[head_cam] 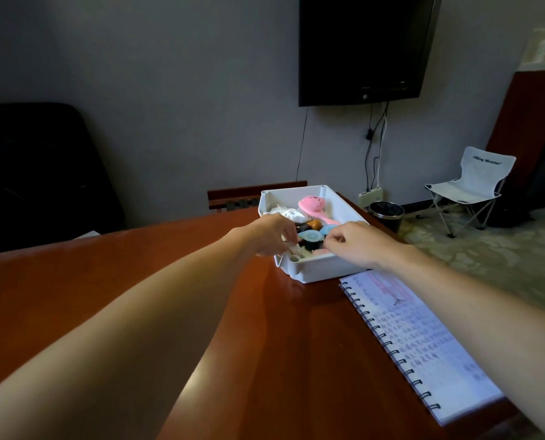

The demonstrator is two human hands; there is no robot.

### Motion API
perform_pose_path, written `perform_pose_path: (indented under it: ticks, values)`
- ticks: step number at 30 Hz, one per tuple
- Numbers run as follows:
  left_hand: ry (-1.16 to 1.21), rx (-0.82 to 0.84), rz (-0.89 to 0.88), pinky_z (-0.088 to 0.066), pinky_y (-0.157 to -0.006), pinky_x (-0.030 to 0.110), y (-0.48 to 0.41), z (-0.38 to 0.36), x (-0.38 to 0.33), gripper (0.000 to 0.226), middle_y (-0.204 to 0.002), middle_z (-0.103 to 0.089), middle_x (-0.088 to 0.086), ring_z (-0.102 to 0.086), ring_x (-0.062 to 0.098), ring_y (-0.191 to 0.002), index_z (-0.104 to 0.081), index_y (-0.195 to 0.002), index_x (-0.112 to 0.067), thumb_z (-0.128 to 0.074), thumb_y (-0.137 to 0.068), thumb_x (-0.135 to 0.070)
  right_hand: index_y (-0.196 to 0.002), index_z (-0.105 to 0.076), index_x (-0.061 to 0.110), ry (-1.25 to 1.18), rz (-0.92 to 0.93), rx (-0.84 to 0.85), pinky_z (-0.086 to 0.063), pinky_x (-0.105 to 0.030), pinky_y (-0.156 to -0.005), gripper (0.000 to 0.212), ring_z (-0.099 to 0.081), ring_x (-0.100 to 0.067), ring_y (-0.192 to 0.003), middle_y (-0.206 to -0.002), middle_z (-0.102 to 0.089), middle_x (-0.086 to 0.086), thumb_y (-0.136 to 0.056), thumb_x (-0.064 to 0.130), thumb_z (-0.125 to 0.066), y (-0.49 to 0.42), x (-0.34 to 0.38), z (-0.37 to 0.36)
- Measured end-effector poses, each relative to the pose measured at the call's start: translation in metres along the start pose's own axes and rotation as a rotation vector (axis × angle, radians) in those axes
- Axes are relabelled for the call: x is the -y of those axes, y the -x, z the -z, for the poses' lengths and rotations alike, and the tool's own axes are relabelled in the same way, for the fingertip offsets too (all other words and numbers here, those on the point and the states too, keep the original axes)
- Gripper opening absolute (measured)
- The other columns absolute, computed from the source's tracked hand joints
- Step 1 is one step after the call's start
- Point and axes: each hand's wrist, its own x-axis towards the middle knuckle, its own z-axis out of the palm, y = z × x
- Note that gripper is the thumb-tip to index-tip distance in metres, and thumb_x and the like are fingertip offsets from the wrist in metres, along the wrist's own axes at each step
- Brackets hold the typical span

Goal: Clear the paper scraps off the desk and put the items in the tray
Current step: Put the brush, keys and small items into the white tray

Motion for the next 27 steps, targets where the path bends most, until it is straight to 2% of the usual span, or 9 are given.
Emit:
perform_pose_path:
  ticks: [3,7,11,13,16,19,22,25,27]
  values:
    - [0.007,0.028,0.015,-0.048,-0.091,0.026,-0.001,-0.004,-0.001,0.028,-0.123,-0.062,0.002,-0.058,0.019,-0.112,-0.069,-0.109,-0.018,-0.059,-0.09,0.001,-0.069,-0.051,0.015,0.012,-0.02,0.017,-0.026,-0.032,-0.057,0.028,-0.037,-0.02,-0.064,-0.072,-0.049,-0.003,-0.089,0.033,-0.044,0.0,0.002,0.001]
    - [0.037,0.043,0.028,-0.046,-0.087,0.024,0.001,-0.007,-0.003,0.041,-0.127,-0.06,0.003,-0.055,0.017,-0.11,-0.067,-0.114,-0.016,-0.047,-0.088,0.009,-0.065,-0.044,0.019,0.041,-0.03,0.017,-0.024,-0.032,-0.054,0.027,-0.036,-0.019,-0.063,-0.07,-0.045,0.001,-0.09,0.031,-0.042,0.003,0.004,0.003]
    - [0.054,0.029,0.026,-0.045,-0.08,0.023,0.001,-0.01,0.0,0.041,-0.125,-0.059,0.001,-0.053,0.015,-0.105,-0.067,-0.115,-0.018,-0.048,-0.09,0.009,-0.065,-0.043,0.019,0.073,-0.026,0.015,-0.026,-0.033,-0.055,0.028,-0.037,-0.018,-0.064,-0.072,-0.047,-0.001,-0.09,0.031,-0.042,0.0,0.002,0.002]
    - [0.067,0.01,0.013,-0.045,-0.078,0.022,0.004,-0.009,0.001,0.034,-0.117,-0.057,-0.003,-0.054,0.016,-0.107,-0.067,-0.114,-0.019,-0.053,-0.093,0.003,-0.064,-0.041,0.019,0.077,-0.013,0.0,-0.026,-0.033,-0.055,0.029,-0.038,-0.019,-0.065,-0.07,-0.046,-0.001,-0.09,0.03,-0.042,-0.002,0.002,0.002]
    - [0.076,-0.058,-0.007,-0.041,-0.073,0.02,0.012,-0.009,0.0,0.02,-0.105,-0.052,-0.007,-0.05,0.014,-0.098,-0.068,-0.114,-0.021,-0.056,-0.098,-0.016,-0.066,-0.045,0.017,0.131,0.037,-0.067,-0.031,-0.032,-0.059,0.028,-0.042,-0.023,-0.071,-0.071,-0.05,-0.002,-0.091,0.028,-0.039,-0.001,0.001,0.0]
    - [0.074,-0.11,0.019,-0.049,-0.084,0.033,0.018,-0.01,0.002,0.021,-0.12,-0.06,-0.001,-0.055,0.021,-0.104,-0.066,-0.114,-0.025,-0.049,-0.101,-0.029,-0.083,-0.065,0.022,0.228,0.097,-0.138,-0.034,-0.036,-0.084,0.033,-0.05,-0.023,-0.091,-0.089,-0.065,0.002,-0.093,0.032,-0.035,0.0,0.0,-0.004]
    - [0.07,-0.116,0.063,-0.05,-0.092,0.045,0.029,-0.013,0.004,0.028,-0.126,-0.06,0.004,-0.056,0.026,-0.108,-0.062,-0.116,-0.03,-0.042,-0.101,-0.041,-0.092,-0.066,0.031,0.265,0.051,-0.084,-0.027,-0.038,-0.087,0.037,-0.045,-0.021,-0.103,-0.1,-0.061,0.005,-0.095,0.044,-0.031,0.005,0.003,-0.006]
    - [0.002,-0.079,0.063,-0.038,-0.102,0.048,0.045,-0.015,0.001,0.04,-0.133,-0.055,0.005,-0.05,0.025,-0.118,-0.057,-0.123,-0.029,-0.036,-0.099,-0.055,-0.099,-0.065,0.036,0.29,0.006,-0.079,-0.022,-0.041,-0.096,0.042,-0.04,-0.019,-0.116,-0.111,-0.056,0.006,-0.094,0.054,-0.027,0.01,0.006,-0.007]
    - [-0.04,-0.05,0.079,-0.029,-0.106,0.049,0.053,-0.017,-0.004,0.048,-0.141,-0.05,0.004,-0.043,0.024,-0.127,-0.054,-0.129,-0.027,-0.033,-0.099,-0.058,-0.116,-0.06,0.038,0.295,-0.022,-0.046,-0.019,-0.043,-0.103,0.047,-0.034,-0.018,-0.127,-0.125,-0.051,0.006,-0.094,0.057,-0.023,0.012,0.006,-0.009]
